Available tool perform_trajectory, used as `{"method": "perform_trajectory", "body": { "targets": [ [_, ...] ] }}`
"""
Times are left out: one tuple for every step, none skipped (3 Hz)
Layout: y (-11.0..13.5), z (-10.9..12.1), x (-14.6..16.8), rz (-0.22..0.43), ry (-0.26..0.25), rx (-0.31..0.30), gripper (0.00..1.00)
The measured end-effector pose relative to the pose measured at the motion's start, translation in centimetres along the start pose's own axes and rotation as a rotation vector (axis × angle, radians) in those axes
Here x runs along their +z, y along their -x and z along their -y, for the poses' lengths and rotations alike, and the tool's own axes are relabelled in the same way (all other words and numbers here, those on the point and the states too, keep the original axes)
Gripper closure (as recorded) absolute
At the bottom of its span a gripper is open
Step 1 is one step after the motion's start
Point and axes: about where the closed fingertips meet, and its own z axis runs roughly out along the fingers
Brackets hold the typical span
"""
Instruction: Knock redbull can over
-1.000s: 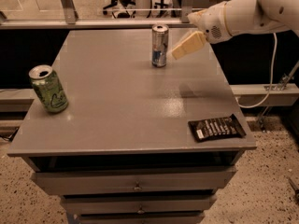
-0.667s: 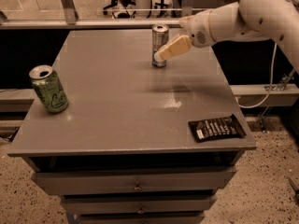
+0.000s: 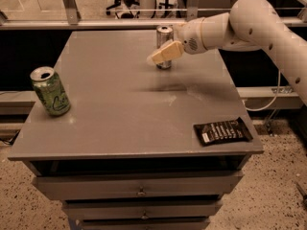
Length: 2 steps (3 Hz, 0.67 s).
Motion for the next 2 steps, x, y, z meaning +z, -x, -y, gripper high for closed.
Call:
{"method": "perform_trajectory", "body": {
  "targets": [
    [0.9,-1.4,0.3,0.059,0.048,-0.001,0.00],
    [1.9,-3.2,-1.1,0.128,0.115,-0.009,0.00]
  ]
}}
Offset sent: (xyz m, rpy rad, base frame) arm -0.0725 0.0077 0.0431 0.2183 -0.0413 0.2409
